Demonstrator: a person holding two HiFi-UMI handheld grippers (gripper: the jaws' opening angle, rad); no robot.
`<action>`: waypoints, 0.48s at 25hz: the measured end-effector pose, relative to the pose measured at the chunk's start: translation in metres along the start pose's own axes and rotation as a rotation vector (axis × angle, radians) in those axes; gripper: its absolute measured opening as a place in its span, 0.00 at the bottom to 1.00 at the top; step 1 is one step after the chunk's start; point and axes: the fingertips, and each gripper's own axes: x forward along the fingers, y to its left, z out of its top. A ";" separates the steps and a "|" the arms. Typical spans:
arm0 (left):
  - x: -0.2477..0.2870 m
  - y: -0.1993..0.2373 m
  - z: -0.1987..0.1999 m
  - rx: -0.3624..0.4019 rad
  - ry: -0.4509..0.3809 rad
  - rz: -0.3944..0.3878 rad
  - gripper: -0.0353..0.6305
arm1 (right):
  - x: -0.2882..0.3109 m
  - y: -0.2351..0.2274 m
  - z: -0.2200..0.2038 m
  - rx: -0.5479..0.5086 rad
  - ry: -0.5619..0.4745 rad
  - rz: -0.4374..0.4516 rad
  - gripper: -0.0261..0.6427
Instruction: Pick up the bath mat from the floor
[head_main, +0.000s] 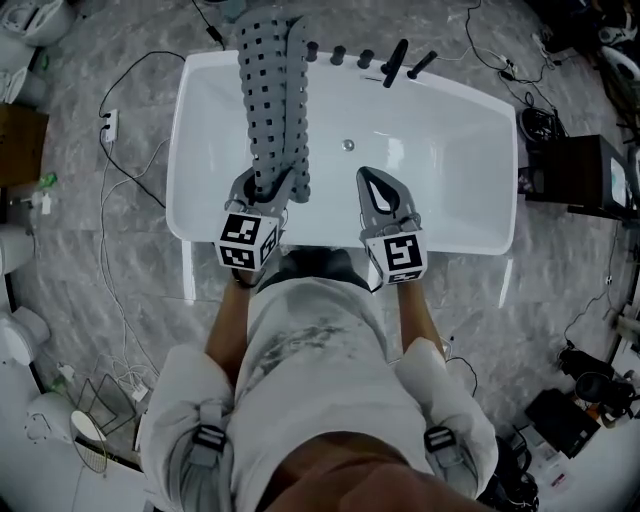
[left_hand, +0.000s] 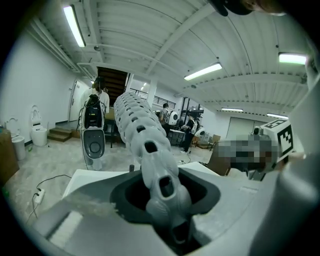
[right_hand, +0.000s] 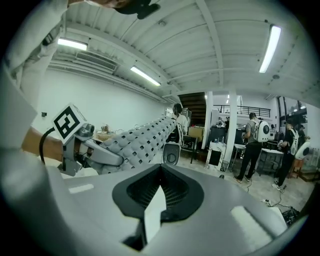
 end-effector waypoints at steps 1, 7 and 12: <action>-0.004 -0.002 0.004 0.004 -0.007 0.000 0.27 | -0.004 0.000 0.006 -0.002 -0.004 0.001 0.04; -0.031 -0.009 0.021 0.023 -0.044 0.007 0.27 | -0.023 0.006 0.029 -0.013 -0.054 0.011 0.04; -0.050 -0.013 0.032 0.036 -0.066 0.021 0.27 | -0.032 0.015 0.034 0.004 -0.063 0.022 0.04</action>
